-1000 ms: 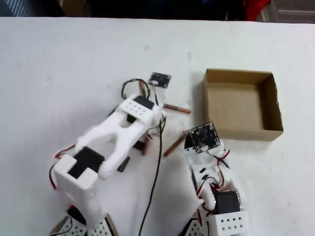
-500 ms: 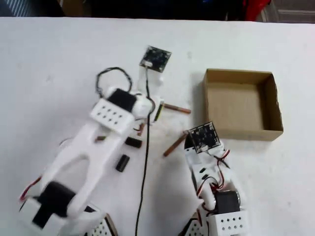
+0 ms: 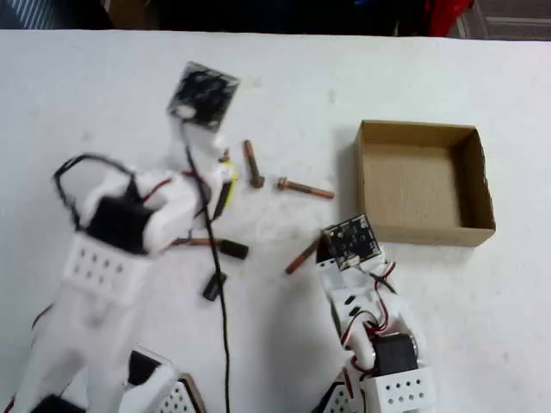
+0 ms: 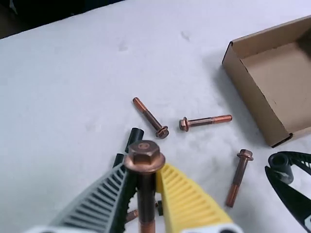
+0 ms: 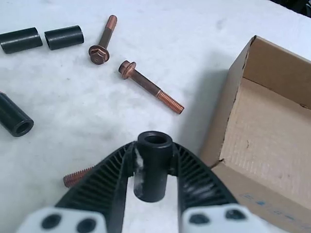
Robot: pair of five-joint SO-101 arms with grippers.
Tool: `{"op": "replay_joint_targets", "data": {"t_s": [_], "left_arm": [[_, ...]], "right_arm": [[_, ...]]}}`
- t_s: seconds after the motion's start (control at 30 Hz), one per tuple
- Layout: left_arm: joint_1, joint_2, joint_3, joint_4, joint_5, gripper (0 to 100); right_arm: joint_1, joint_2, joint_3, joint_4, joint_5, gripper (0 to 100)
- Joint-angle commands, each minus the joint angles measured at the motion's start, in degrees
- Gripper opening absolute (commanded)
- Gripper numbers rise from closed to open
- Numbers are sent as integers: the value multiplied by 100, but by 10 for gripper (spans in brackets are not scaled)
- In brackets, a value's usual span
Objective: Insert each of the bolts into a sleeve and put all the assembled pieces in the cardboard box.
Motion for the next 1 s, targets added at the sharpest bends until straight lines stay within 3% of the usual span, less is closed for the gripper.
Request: {"op": "replay_joint_targets", "data": {"t_s": [0.0,0.23,0.57,0.73,0.97], "left_arm": [[-163,-945,703,-237,-88,22],[-286,-2492,2171,-932,-70,22],[-286,-4207,3218,-1099,-44,23],[-286,-4787,3754,-1873,-35,23],[-259,-5569,4536,-2884,1108,23]], "right_arm": [[-75,-84,18,-22,0,17],[-620,-84,-9,-75,0,17],[-1086,-84,18,-760,-9,17],[-1640,-84,18,-1103,-440,17],[-2000,-84,18,-1710,-853,17]]}}
